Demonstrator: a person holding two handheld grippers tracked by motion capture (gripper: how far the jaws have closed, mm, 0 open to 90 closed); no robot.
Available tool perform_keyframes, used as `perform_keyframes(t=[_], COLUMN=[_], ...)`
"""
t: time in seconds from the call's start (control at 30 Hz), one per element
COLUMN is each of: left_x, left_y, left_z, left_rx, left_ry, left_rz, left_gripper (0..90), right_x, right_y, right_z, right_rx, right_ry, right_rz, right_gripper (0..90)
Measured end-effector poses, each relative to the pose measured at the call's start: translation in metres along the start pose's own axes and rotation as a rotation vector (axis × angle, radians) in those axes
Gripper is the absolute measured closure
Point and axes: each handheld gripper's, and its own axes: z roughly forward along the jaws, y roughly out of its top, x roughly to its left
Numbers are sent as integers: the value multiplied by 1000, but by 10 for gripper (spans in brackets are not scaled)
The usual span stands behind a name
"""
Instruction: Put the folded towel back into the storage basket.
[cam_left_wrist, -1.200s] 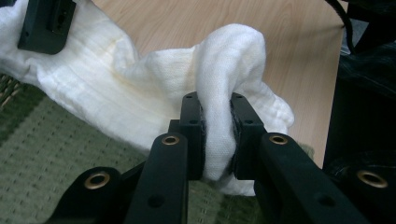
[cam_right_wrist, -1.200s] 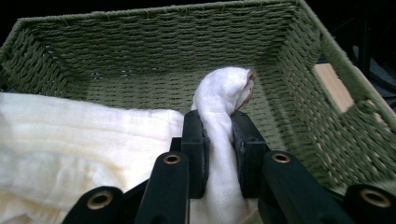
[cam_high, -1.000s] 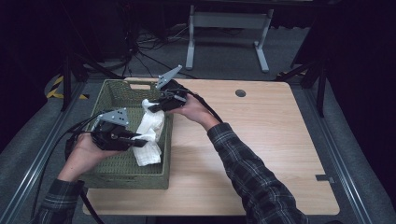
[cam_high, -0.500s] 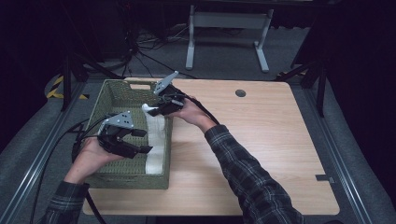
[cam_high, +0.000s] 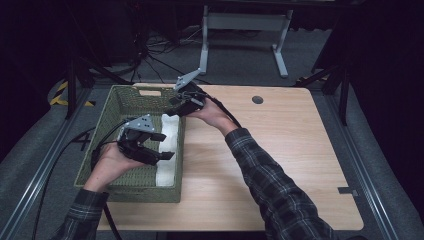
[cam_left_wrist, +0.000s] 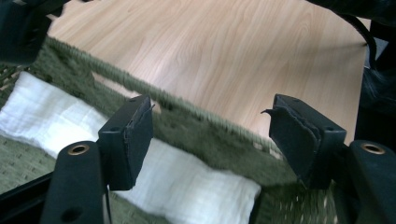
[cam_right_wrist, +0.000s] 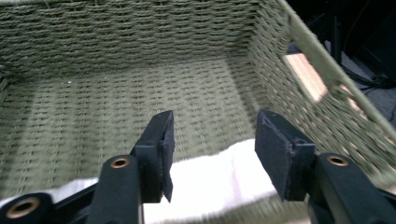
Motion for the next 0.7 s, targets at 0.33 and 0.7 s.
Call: perform_keyframes(t=[0.33, 0.7], left_x=[-25, -59], left_y=[32, 60], left_z=[36, 86], left_rx=[-28, -26], left_ry=[12, 4], left_rz=[-15, 6], left_gripper=[290, 276], right_x=[2, 9], right_y=[-35, -87], right_z=[-56, -117], right_rx=[7, 8], right_ry=[-14, -38], right_rz=[15, 20], right_gripper=[416, 390])
